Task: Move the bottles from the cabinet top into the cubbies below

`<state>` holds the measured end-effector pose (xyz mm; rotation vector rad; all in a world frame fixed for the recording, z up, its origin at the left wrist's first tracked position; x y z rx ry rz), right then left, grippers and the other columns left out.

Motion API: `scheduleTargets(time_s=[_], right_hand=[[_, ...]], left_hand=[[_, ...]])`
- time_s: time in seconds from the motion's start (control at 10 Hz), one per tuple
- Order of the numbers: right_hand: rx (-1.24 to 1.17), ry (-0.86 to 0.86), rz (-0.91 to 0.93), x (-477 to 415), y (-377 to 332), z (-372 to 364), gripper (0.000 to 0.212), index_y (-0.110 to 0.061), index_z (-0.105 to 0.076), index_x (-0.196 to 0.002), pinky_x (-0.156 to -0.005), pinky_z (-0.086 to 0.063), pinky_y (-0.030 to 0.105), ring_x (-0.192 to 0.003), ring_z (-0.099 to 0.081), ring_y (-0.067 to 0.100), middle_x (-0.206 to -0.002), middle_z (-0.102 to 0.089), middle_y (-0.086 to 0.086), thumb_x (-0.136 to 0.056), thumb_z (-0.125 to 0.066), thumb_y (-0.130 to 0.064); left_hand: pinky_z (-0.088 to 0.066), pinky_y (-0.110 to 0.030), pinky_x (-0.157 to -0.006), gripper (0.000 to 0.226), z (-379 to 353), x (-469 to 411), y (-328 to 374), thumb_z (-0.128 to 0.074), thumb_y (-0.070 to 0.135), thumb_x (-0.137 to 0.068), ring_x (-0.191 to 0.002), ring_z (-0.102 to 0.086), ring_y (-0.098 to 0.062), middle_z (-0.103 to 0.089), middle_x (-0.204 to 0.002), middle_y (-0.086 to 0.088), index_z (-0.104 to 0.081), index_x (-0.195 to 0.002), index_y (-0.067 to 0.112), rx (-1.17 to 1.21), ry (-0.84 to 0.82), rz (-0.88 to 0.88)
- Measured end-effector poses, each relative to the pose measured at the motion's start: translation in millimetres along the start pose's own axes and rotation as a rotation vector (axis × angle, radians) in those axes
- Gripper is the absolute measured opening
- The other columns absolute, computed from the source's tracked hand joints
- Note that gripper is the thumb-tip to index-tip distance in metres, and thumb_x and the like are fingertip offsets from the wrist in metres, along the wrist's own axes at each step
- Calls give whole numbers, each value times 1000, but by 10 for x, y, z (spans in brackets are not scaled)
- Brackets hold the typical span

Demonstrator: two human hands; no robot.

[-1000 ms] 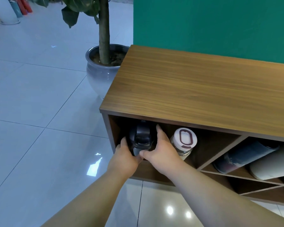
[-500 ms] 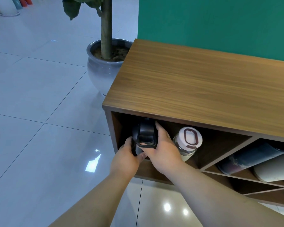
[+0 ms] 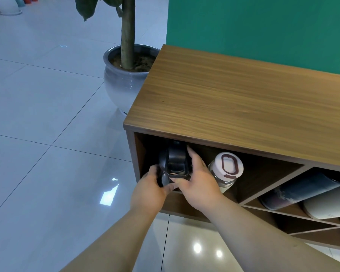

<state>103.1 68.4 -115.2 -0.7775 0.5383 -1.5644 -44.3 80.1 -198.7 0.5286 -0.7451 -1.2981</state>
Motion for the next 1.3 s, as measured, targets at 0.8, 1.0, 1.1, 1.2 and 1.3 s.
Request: scheduleTargets(time_s=[0.8, 1.0, 1.1, 1.2, 1.3], right_hand=[[-68, 113, -13, 100, -79, -130, 96, -38, -15, -162, -105, -39, 22, -147, -40, 16, -164, -35, -9, -89, -78, -33], [-27, 114, 7, 97, -75, -137, 99, -37, -8, -163, -105, -42, 25, -147, -42, 18, -166, -32, -8, -91, -75, -40], [28, 75, -15, 137, -82, -136, 112, -38, 12, -162, -106, -45, 29, -148, -43, 19, -169, -29, -6, -90, -74, -44], [49, 66, -63, 231, -47, -157, 124, -39, 26, -157, -113, -42, 34, -154, -32, 19, -173, -18, -6, -88, -76, -46], [-36, 28, -98, 358, 5, -164, 121, -41, 22, -158, -120, -34, 36, -157, -24, 15, -174, -16, -8, -88, -76, -45]], left_hand=[[-60, -44, -91, 73, 19, -57, -129, -68, 57, -86, -115, -67, -20, -64, -138, 6, -37, -149, 37, 4, -59, -60], [-60, -42, -91, 73, 6, -58, -144, -67, 59, -84, -115, -67, -18, -64, -138, 9, -38, -148, 39, 13, -52, -48], [-60, -41, -90, 75, -25, -23, -166, -68, 55, -85, -113, -67, -17, -64, -138, 9, -34, -150, 41, 23, -55, -31], [-58, -42, -96, 86, -18, 32, -182, -72, 44, -87, -119, -66, -19, -59, -146, 4, -23, -158, 38, 7, -60, 23], [-55, -43, -102, 89, -9, 166, -192, -75, 48, -84, -131, -59, -20, -54, -152, 5, -27, -158, 33, 25, -39, 63]])
Point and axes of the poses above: each hand's wrist, its own x-axis away from the middle knuckle, its own z-axis out of the back of the hand, y = z × x, the point moved 1 cm from there along -x, towards the middle knuckle
